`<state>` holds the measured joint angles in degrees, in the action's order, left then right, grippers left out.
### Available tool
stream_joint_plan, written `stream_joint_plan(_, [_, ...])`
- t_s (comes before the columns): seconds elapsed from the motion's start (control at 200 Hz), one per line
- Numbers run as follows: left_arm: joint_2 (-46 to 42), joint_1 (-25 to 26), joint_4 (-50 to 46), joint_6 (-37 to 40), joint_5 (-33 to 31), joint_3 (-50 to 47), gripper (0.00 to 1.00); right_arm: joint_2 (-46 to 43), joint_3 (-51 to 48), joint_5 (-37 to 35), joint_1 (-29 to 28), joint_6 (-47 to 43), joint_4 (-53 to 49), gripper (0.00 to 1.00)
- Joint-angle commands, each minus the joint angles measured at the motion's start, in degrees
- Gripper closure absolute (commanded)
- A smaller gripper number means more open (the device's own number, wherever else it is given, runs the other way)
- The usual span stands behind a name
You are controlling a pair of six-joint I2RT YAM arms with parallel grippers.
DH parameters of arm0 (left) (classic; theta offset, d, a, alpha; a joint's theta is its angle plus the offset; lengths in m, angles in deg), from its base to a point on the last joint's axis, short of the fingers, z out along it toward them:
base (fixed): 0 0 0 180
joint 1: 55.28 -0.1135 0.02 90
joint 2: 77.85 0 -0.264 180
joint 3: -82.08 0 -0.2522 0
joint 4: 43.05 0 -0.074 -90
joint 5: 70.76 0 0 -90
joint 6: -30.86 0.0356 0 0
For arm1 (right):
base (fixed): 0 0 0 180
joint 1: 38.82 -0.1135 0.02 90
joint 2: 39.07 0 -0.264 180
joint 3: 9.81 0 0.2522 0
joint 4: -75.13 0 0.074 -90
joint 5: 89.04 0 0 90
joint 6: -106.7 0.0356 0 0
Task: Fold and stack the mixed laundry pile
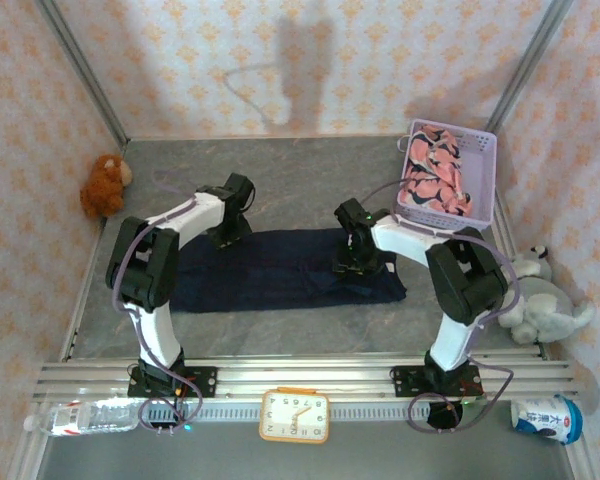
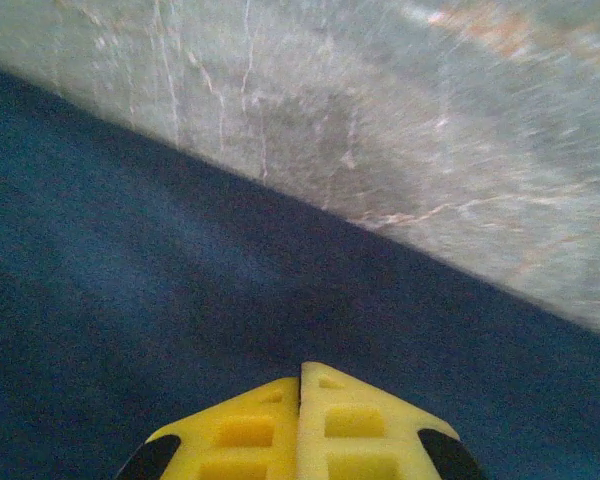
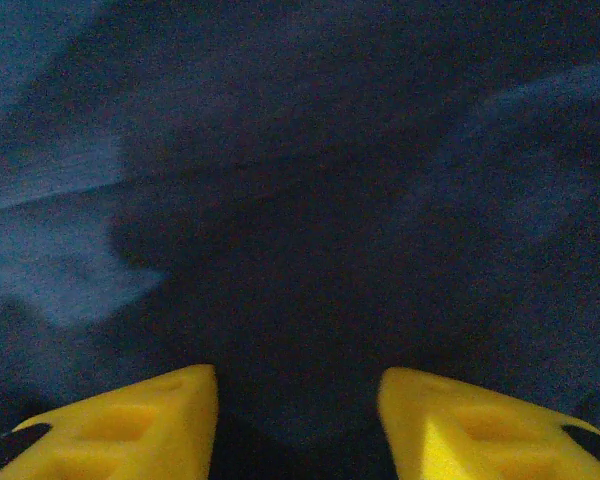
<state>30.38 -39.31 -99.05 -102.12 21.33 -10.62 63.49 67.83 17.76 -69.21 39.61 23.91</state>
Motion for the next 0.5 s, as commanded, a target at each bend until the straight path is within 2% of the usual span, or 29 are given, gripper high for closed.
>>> stream_joint_plan(0.0, [0.8, -0.3, -1.4, -0.1, 1.3, 1.4, 1.00, 3.5, 3.2, -3.1, 0.7, 0.0, -3.6, 0.53])
stream_joint_plan(0.165, [3.2, -0.1, 0.3, -2.6, 2.8, -0.4, 1.00, 11.5, 13.0, -5.2, 3.5, -1.5, -5.2, 0.60])
stream_joint_plan(0.265, [3.3, -0.1, 0.8, -3.6, 2.6, -0.8, 1.00, 11.7, 17.2, -5.5, 3.6, -4.6, -7.2, 0.60])
stream_joint_plan(0.375, [3.9, 0.0, 0.7, -4.1, 2.3, -0.6, 1.00, 8.5, 15.9, -6.4, 2.8, -7.7, -8.3, 0.59])
stream_joint_plan(0.495, [4.5, -0.1, 0.9, -4.9, 2.2, -0.7, 1.00, 3.1, 8.1, -7.8, 0.5, -8.8, -7.5, 0.59])
